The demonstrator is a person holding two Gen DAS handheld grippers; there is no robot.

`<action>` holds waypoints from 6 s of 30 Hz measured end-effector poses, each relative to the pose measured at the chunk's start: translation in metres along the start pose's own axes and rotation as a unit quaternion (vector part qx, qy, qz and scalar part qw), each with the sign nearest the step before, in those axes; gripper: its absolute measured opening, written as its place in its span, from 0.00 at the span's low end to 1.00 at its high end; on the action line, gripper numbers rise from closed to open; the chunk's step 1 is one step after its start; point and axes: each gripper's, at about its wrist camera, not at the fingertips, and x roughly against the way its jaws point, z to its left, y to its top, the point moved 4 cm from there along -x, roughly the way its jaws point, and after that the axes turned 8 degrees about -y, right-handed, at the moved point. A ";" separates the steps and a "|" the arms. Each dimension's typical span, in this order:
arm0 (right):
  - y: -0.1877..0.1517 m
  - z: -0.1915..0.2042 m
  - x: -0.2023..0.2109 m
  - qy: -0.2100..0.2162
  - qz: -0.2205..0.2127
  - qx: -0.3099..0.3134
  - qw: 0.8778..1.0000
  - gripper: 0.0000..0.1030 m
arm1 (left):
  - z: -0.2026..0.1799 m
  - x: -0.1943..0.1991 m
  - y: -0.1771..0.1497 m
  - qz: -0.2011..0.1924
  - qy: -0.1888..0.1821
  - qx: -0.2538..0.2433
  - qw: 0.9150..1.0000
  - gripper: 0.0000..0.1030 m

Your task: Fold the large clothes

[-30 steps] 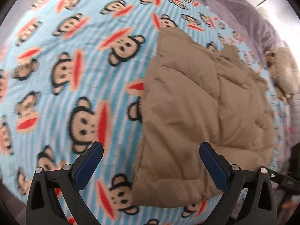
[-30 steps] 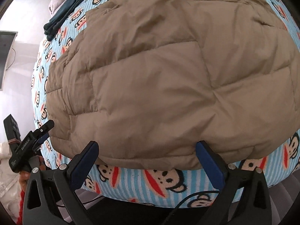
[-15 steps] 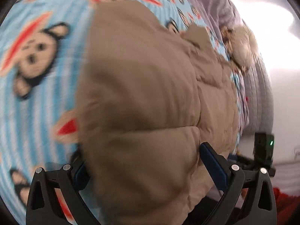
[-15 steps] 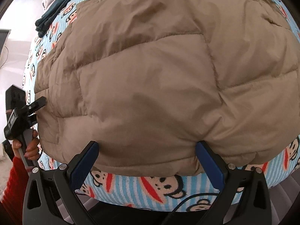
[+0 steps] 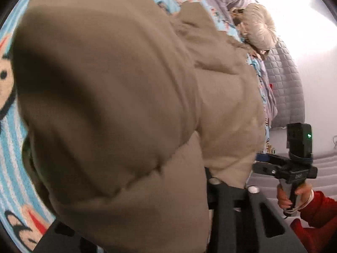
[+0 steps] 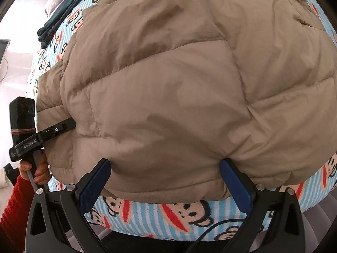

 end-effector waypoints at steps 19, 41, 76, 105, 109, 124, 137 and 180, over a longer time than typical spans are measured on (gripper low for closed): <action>0.073 -0.010 0.022 0.011 -0.149 0.067 0.987 0.13 | -0.062 0.031 -0.010 -0.036 0.051 0.032 0.998 0.27; 0.127 -0.069 -0.015 0.197 -0.056 -0.016 0.979 0.04 | -0.299 -0.081 0.043 0.000 0.162 -0.041 0.986 0.28; -0.023 -0.218 0.124 0.197 -0.170 -0.032 0.965 0.79 | -0.339 -0.271 0.117 0.083 0.133 -0.090 0.983 0.89; -0.032 -0.329 0.043 0.146 -0.073 -0.205 0.965 0.26 | -0.285 -0.255 0.144 -0.057 0.392 -0.160 0.904 0.90; -0.035 -0.338 0.090 0.101 -0.135 -0.175 0.970 0.28 | -0.284 -0.253 0.143 -0.057 0.392 -0.156 0.905 0.90; 0.006 -0.272 0.089 0.046 -0.140 -0.021 0.989 0.28 | -0.285 -0.206 0.119 -0.068 0.388 -0.123 0.911 0.90; 0.009 -0.277 0.075 0.050 -0.116 -0.019 0.992 0.29 | -0.269 -0.164 0.072 -0.068 0.382 -0.087 0.918 0.90; 0.093 -0.307 0.056 0.234 -0.050 -0.023 0.971 1.00 | -0.169 -0.144 0.063 -0.061 -0.031 0.097 0.993 0.99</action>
